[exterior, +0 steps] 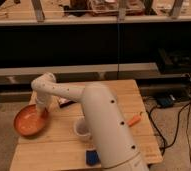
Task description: Pick up the ceramic bowl
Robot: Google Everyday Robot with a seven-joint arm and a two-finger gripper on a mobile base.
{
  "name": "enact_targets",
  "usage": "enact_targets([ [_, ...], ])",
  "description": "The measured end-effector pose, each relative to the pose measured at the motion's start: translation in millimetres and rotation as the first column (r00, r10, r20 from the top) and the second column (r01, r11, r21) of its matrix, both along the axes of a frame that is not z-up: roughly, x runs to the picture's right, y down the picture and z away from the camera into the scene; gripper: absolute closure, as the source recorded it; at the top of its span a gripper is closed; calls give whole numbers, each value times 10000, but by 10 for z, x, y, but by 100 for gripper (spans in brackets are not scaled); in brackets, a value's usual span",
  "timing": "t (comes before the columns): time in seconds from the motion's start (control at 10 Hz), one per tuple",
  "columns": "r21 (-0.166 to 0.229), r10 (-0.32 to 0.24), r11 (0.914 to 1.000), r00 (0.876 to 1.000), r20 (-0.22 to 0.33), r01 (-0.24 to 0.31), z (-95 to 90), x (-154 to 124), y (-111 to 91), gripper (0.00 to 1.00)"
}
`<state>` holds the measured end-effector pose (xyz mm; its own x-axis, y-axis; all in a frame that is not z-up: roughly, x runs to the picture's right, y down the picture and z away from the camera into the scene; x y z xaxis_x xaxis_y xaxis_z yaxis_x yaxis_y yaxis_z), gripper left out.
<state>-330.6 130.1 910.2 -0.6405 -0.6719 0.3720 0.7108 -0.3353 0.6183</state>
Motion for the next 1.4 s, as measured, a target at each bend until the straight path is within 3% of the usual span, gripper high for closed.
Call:
enact_targets([
  [0.9, 7, 7, 10000, 10000, -25, -7, 2, 19, -10, 86],
  [1.4, 126, -44, 9999, 10000, -86, 45, -80, 142, -130, 86],
])
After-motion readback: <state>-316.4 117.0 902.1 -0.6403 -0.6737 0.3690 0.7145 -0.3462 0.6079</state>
